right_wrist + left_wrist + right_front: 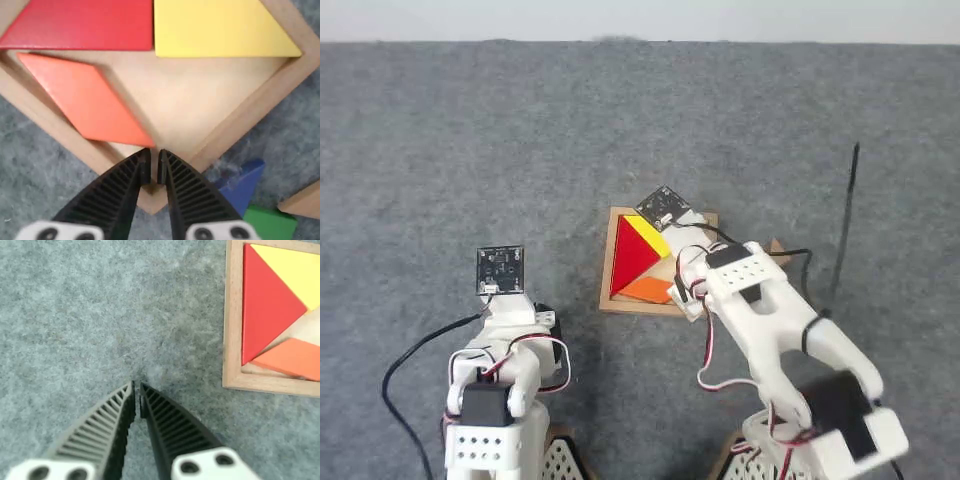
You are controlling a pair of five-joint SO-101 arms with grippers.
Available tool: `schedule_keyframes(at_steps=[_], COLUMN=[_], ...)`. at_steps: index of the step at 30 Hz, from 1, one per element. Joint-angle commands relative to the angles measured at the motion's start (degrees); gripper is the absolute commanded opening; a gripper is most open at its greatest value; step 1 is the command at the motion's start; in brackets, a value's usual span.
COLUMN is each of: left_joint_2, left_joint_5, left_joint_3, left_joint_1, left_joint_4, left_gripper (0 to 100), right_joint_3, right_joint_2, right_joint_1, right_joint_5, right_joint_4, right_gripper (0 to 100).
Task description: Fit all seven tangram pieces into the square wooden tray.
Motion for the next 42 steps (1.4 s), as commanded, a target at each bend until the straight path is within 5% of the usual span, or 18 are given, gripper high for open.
schedule_keyframes(at_steps=[1, 15, 23, 29, 42], left_joint_2=[-1.14, -1.14, -1.14, -1.14, -1.14], left_joint_5=[-0.88, -0.88, -0.88, -0.88, -0.88], left_joint_3=[-0.75, -0.75, -0.75, -0.75, -0.75], left_joint_1=[-0.35, -0.35, -0.35, -0.35, -0.35], left_joint_4=[0.26, 0.26, 0.26, 0.26, 0.26], left_gripper=[1, 1, 1, 1, 1], right_joint_3=[-4.31, -5.8, -2.37, -1.14, -4.84], right_joint_2=[1.19, 1.45, -11.47, -16.84, -0.48], right_joint_1=[0.04, -8.13, -7.43, -0.4, -0.22], right_joint_5=[-0.7, -0.7, -0.79, -1.23, -0.88], right_joint_4=[-1.36, -1.36, -1.1, -1.19, -5.85], right_gripper=[4.7, 4.6, 4.7, 4.7, 4.6])
